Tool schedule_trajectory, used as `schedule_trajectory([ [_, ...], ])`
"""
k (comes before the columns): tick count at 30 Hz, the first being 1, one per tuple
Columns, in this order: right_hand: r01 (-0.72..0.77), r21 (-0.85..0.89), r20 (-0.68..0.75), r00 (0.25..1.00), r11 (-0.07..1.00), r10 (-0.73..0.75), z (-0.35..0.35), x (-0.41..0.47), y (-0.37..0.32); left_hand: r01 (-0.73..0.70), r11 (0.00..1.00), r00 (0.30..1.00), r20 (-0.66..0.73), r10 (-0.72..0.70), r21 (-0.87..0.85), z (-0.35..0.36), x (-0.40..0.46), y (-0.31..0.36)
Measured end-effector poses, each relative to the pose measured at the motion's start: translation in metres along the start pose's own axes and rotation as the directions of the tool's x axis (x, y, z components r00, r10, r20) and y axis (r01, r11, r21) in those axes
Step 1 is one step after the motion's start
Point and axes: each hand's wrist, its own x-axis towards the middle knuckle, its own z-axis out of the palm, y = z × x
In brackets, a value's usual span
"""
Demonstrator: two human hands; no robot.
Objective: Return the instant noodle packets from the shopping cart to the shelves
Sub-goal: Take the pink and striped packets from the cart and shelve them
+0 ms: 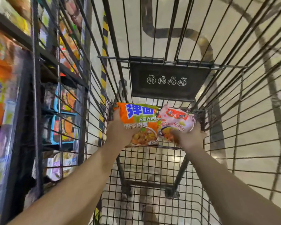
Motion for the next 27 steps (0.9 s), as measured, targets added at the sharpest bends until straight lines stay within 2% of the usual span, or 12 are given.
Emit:
schedule_trajectory([
  [2, 0.041, 0.007, 0.081, 0.996, 0.999, -0.042, 0.000, -0.004, 0.001, -0.015, 0.999, 0.999, 0.051, 0.017, -0.031, -0.001, -0.004, 0.002],
  [5, 0.122, -0.070, 0.177, 0.978, 0.990, -0.108, 0.002, -0.009, 0.000, -0.042, 0.994, 0.989, 0.135, 0.056, -0.105, -0.001, -0.007, 0.008],
  [8, 0.212, -0.070, 0.187, 0.963, 0.975, -0.196, 0.001, -0.007, -0.001, -0.039, 0.991, 0.972, 0.223, 0.066, -0.126, 0.003, -0.010, 0.011],
  [10, 0.212, -0.068, 0.177, 0.964, 0.975, -0.198, -0.001, -0.005, -0.003, -0.008, 0.989, 0.968, 0.248, 0.045, -0.148, 0.004, -0.012, 0.010],
  [13, 0.245, -0.089, 0.171, 0.959, 0.966, -0.227, -0.004, -0.005, -0.005, 0.028, 0.980, 0.969, 0.246, 0.021, -0.196, 0.000, -0.017, 0.008],
  [17, 0.324, -0.099, 0.164, 0.938, 0.941, -0.306, -0.014, -0.013, -0.007, -0.014, 0.974, 0.966, 0.247, 0.071, -0.227, -0.008, -0.030, 0.010],
  [22, 0.413, -0.076, 0.130, 0.907, 0.908, -0.401, -0.037, -0.038, -0.011, -0.077, 0.933, 0.981, 0.140, 0.134, -0.352, -0.029, -0.057, 0.009],
  [27, 0.498, -0.017, 0.148, 0.859, 0.867, -0.490, -0.058, -0.081, -0.020, -0.115, 0.868, 0.979, 0.094, 0.182, -0.483, -0.054, -0.097, 0.014],
])
